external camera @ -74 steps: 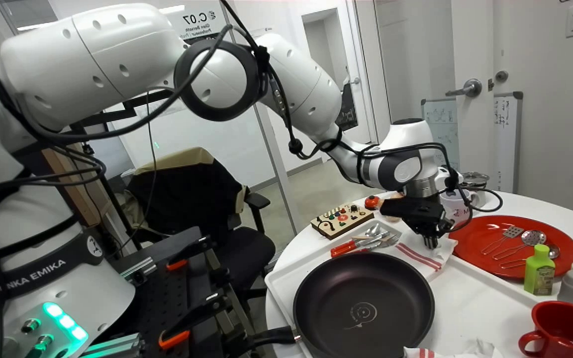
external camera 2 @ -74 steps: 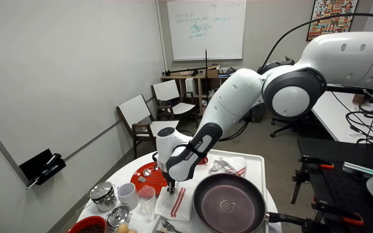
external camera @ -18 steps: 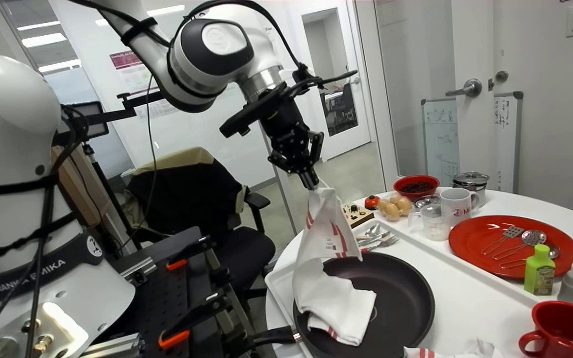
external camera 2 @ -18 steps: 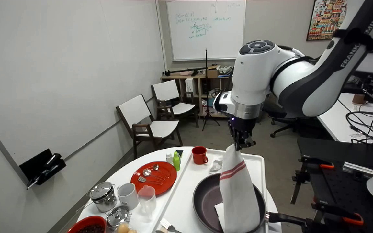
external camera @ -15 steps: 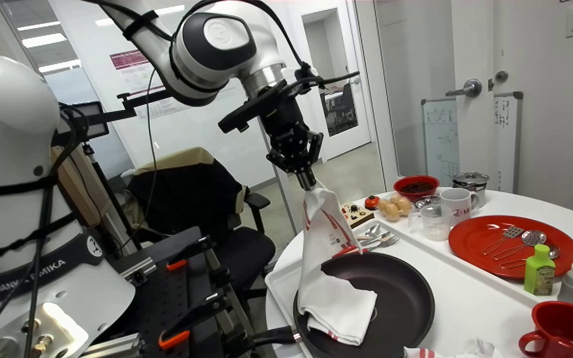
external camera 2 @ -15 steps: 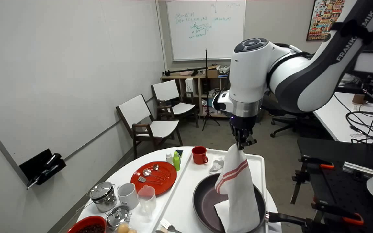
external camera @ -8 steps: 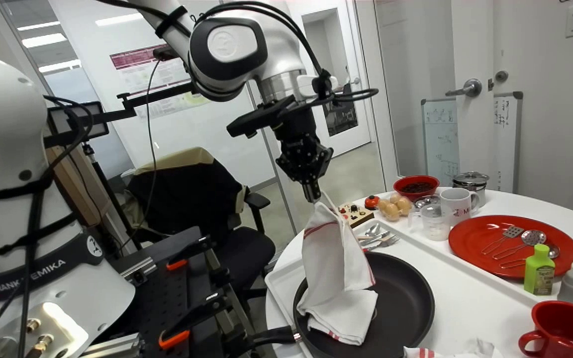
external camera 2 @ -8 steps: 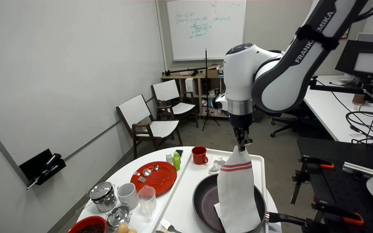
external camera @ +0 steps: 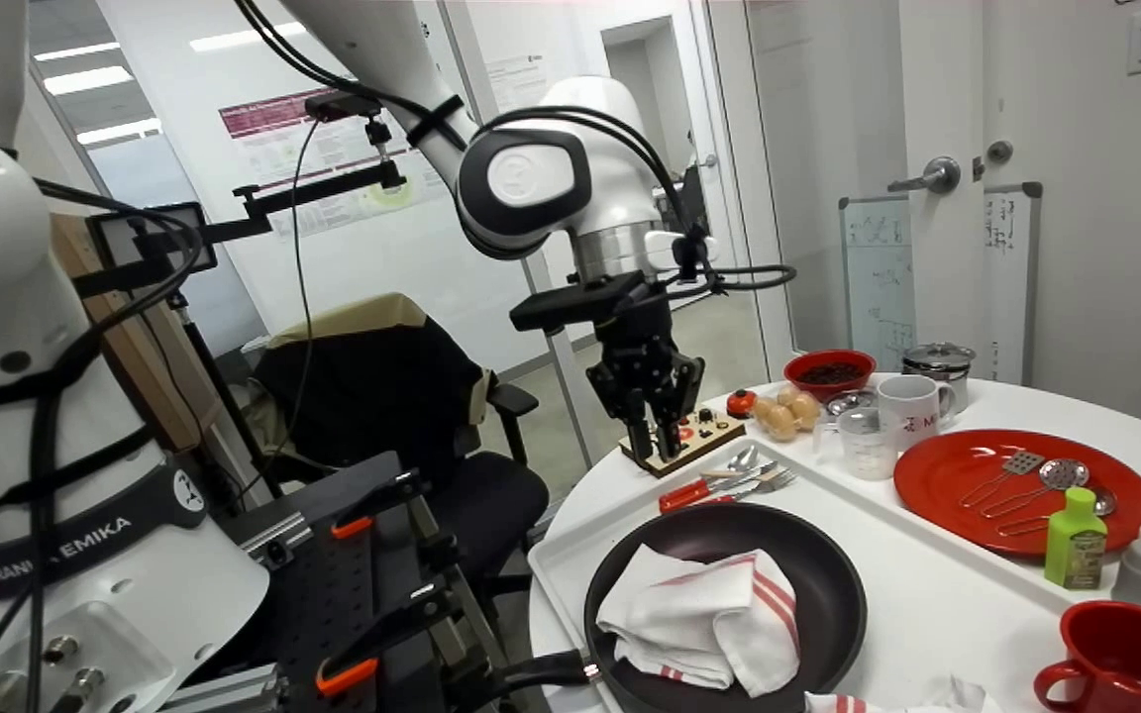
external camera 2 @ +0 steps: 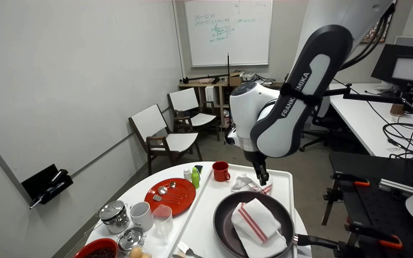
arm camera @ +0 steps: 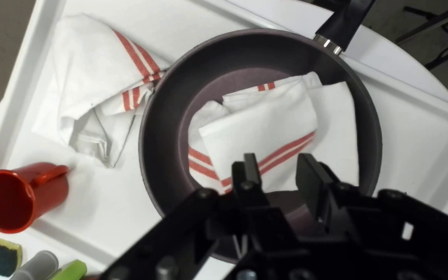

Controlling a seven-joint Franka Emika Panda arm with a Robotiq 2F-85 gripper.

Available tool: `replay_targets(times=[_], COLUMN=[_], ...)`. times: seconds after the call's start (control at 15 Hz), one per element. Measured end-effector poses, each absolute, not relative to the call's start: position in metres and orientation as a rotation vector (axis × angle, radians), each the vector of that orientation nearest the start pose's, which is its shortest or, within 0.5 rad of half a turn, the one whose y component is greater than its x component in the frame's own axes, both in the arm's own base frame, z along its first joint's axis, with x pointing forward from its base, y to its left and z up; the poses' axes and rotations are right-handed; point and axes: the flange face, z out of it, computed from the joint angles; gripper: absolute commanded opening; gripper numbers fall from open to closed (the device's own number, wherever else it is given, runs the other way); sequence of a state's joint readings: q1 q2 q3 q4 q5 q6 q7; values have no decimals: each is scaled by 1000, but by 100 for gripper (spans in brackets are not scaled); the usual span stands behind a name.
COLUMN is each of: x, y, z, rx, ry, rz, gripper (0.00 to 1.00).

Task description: Use the red and white towel to wipe the pan

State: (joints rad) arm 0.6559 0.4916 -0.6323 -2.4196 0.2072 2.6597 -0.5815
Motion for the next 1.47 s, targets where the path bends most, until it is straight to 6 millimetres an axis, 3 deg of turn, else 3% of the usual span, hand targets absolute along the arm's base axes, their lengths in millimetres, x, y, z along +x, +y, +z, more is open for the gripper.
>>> replay_targets(times=[0.33,0.67,1.13,1.47], x=[493,502,496,498], y=[-29,-35,-36,-51], z=[110,92,29,5], rx=[-3151,-3074,-2983,-2999], ry=[-872,-945,-892,-918], rz=[280,145,86,12], gripper=[99,100,100,100])
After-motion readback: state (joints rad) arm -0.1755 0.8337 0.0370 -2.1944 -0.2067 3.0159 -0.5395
